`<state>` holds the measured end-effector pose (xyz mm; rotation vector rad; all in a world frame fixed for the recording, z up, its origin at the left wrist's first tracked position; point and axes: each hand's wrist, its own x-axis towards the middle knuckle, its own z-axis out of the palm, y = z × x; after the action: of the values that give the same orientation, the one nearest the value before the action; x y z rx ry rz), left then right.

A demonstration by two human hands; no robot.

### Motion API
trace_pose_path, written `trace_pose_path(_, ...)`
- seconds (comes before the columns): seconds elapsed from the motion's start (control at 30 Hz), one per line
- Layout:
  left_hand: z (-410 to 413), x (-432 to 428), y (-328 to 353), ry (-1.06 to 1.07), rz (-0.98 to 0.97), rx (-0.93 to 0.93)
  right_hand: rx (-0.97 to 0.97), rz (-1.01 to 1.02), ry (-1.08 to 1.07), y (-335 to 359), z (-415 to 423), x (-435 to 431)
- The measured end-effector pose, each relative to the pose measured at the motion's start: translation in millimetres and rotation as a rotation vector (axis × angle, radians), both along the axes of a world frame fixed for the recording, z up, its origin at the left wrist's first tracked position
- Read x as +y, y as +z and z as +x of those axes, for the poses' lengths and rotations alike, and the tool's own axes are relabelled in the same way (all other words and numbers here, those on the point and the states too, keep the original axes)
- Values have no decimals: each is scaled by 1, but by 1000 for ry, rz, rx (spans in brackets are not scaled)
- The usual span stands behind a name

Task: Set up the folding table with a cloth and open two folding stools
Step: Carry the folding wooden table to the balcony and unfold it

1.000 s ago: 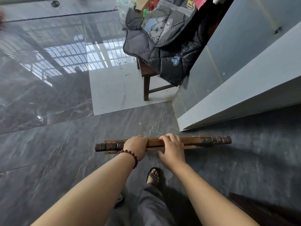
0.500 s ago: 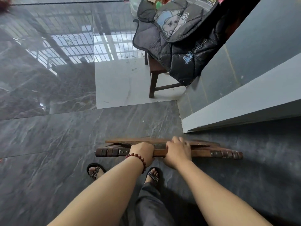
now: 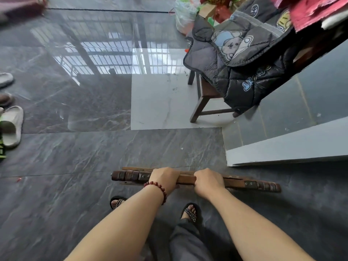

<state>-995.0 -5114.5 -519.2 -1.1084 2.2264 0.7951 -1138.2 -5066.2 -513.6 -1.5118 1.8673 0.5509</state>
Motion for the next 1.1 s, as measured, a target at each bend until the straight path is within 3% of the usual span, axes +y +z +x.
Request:
trace_pose_path(0.7, 260, -188, 26, 160, -198, -25, -124, -161, 259, 25, 243, -214)
trace_pose_path(1.1, 318, -312, 30, 154, -239, -74, -150, -158, 277, 19, 297, -347)
